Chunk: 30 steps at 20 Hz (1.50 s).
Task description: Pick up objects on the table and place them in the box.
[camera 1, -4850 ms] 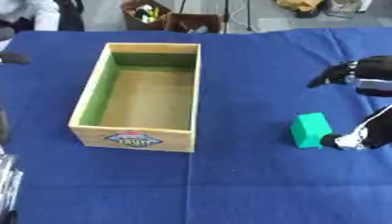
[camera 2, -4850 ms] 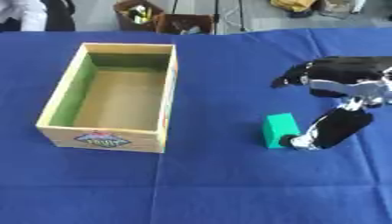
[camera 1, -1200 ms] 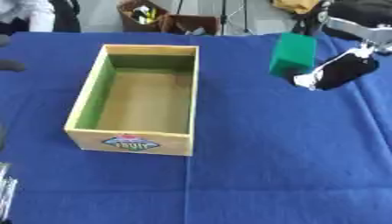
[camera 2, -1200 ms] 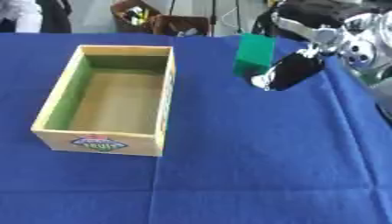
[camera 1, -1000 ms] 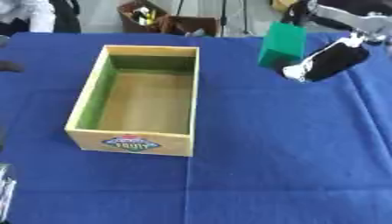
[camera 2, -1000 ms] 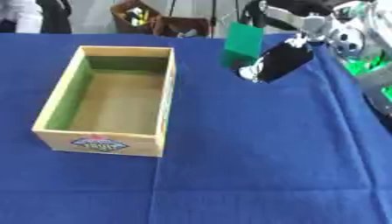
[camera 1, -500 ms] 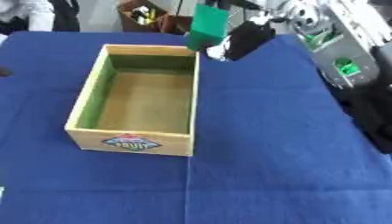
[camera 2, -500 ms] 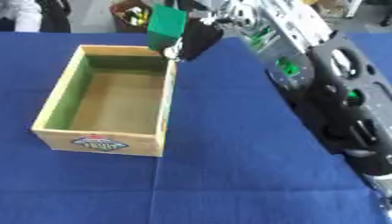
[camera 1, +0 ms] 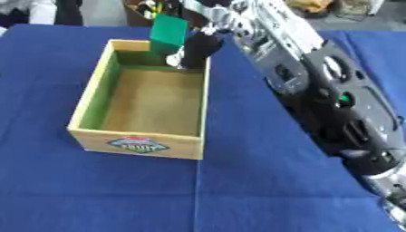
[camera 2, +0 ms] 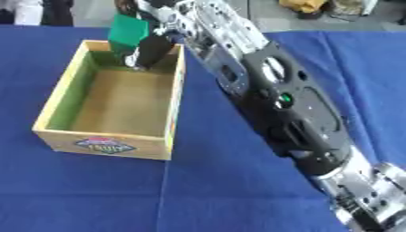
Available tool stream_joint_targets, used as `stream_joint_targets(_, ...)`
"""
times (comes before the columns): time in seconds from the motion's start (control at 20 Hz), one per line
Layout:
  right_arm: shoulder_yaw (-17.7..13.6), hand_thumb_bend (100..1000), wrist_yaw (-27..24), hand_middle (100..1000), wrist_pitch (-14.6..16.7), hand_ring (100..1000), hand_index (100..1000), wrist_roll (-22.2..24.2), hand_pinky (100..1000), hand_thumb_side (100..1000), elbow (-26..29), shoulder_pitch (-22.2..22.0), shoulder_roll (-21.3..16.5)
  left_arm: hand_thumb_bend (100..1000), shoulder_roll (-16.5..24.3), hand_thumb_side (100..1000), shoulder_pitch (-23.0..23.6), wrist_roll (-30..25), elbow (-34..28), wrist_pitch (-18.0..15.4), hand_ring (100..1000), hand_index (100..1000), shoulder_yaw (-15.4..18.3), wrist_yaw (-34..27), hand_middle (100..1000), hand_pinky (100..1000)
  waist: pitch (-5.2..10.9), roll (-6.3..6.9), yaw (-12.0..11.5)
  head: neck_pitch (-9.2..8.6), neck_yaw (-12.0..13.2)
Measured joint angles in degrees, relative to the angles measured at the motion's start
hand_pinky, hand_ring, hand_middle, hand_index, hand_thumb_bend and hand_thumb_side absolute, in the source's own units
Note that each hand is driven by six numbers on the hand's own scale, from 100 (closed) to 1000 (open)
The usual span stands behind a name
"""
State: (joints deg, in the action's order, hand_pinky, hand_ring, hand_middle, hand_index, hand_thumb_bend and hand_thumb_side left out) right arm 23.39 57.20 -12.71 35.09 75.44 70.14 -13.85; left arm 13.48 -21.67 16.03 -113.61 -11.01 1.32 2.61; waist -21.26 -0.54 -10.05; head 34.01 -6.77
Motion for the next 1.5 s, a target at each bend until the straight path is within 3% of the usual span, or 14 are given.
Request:
stream_joint_targets(0.4, -1.6, 100, 6.2, 403, 0.0, 738, 450, -5.5, 766, 391, -11.3, -1.3, 7.0, 100, -0.5, 961, -0.6, -0.1, 0.0, -0.1, 716, 801, 0.0, -0.1, 869, 519, -0.67, -0.04, -0.7, -0.82, -0.8)
stream_joint_targets(0.8, -2.4, 100, 16.2, 452, 1.4, 774, 503, -10.3, 769, 420, -20.8, -1.8, 10.8, 100, -0.9, 960, -0.8, -0.2, 0.0, -0.2, 716, 801, -0.3, -0.5, 869, 519, -0.72, -0.09, -1.0, -1.36, -1.4)
stream_joint_targets(0.95, -3.3, 100, 18.9, 532, 2.5, 817, 596, -10.5, 792, 446, -22.6, -1.5, 11.6, 100, -0.9, 961, -0.9, -0.2, 0.0, -0.2, 716, 801, -0.3, -0.5, 869, 519, -0.72, -0.08, -1.1, -1.37, -1.4)
stream_joint_targets(1.1, -3.7, 100, 20.4, 730, 3.9, 878, 774, -9.6, 824, 509, -23.5, -1.4, 11.8, 100, -0.9, 961, -0.9, -0.2, 0.0, -0.2, 716, 801, -0.3, -0.5, 870, 519, -0.73, -0.07, -1.1, -1.38, -1.4)
stream_joint_targets(1.2, -3.9, 100, 20.7, 785, 4.7, 901, 844, -8.9, 842, 564, -23.6, -1.3, 11.8, 100, -0.9, 961, -0.9, -0.2, 0.0, -0.2, 716, 801, -0.3, -0.5, 870, 519, -0.73, -0.07, -1.1, -1.38, -1.4)
stream_joint_targets(1.3, -3.9, 237, 20.8, 822, 5.3, 917, 885, -8.3, 851, 644, -23.6, -1.3, 11.8, 100, -0.9, 962, -0.9, -0.3, 0.0, -0.1, 717, 801, -0.3, -0.5, 870, 519, -0.75, -0.07, -1.1, -1.38, -1.4)
stream_joint_targets(1.5, -4.0, 339, 21.0, 842, 5.3, 927, 899, -8.3, 856, 676, -23.0, -1.4, 11.8, 100, -1.0, 962, -0.9, -0.3, 0.0, -0.1, 717, 801, -0.3, -0.5, 870, 519, -0.75, -0.07, -1.0, -1.38, -1.3)
